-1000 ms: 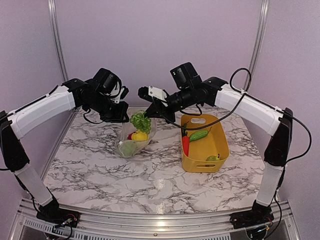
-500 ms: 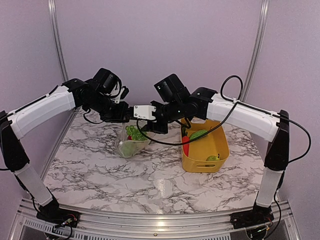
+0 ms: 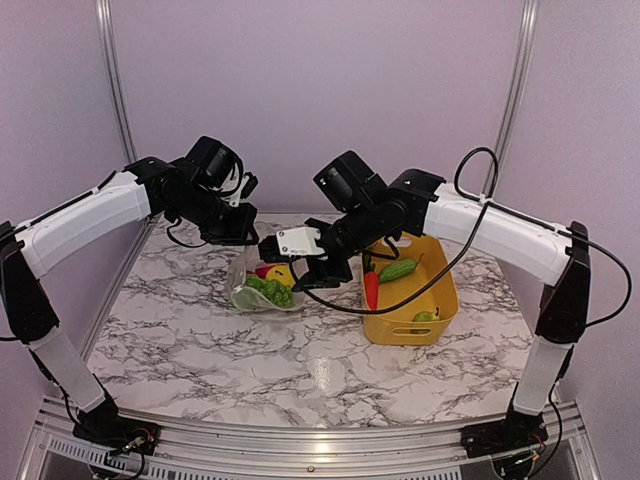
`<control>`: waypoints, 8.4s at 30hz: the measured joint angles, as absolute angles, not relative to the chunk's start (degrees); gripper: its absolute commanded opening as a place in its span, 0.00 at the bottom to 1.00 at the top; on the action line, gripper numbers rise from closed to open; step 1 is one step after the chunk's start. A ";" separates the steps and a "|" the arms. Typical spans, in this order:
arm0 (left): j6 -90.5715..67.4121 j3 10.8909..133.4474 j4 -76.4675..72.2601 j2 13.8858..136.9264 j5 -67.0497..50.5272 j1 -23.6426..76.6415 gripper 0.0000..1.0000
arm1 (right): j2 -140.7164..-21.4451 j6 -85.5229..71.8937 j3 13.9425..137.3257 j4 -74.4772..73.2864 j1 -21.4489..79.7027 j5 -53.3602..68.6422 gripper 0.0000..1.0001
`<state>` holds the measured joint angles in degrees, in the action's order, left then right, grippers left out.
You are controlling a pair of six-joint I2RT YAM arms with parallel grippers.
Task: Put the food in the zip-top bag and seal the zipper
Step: Pass from the left arm to the right, then pass from the right arm to the left, then pick up the fake fruit from the bin, then place the fake fruit in the zipper food storage bag, then adjust the zipper food storage bag.
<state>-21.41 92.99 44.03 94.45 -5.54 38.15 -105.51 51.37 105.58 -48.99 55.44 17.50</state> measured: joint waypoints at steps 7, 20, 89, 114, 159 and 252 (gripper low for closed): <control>-21.43 92.99 44.03 94.45 -5.56 38.15 0.00 | -105.43 54.08 99.33 -50.41 60.25 13.69 0.59; -21.37 92.97 44.07 94.45 -5.30 38.15 0.15 | -109.49 52.18 97.76 -44.93 62.33 1.96 0.00; -21.43 93.25 53.43 89.01 -1.28 40.62 0.00 | -105.89 47.77 105.97 -44.91 56.97 6.35 0.03; -21.21 93.25 52.14 90.83 -1.02 40.66 0.00 | -95.55 43.64 95.42 -49.78 28.18 22.85 0.31; -20.14 91.64 50.81 90.83 -0.97 40.66 0.00 | -108.44 36.97 79.46 -67.40 23.18 6.66 0.54; -22.13 88.84 46.44 89.97 -5.13 39.64 0.00 | -102.54 51.00 94.43 -47.66 64.99 7.42 0.45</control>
<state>-22.13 88.84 46.44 89.97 -5.13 39.64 -102.54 51.00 94.43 -47.66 64.99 7.42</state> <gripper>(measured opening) 0.016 0.491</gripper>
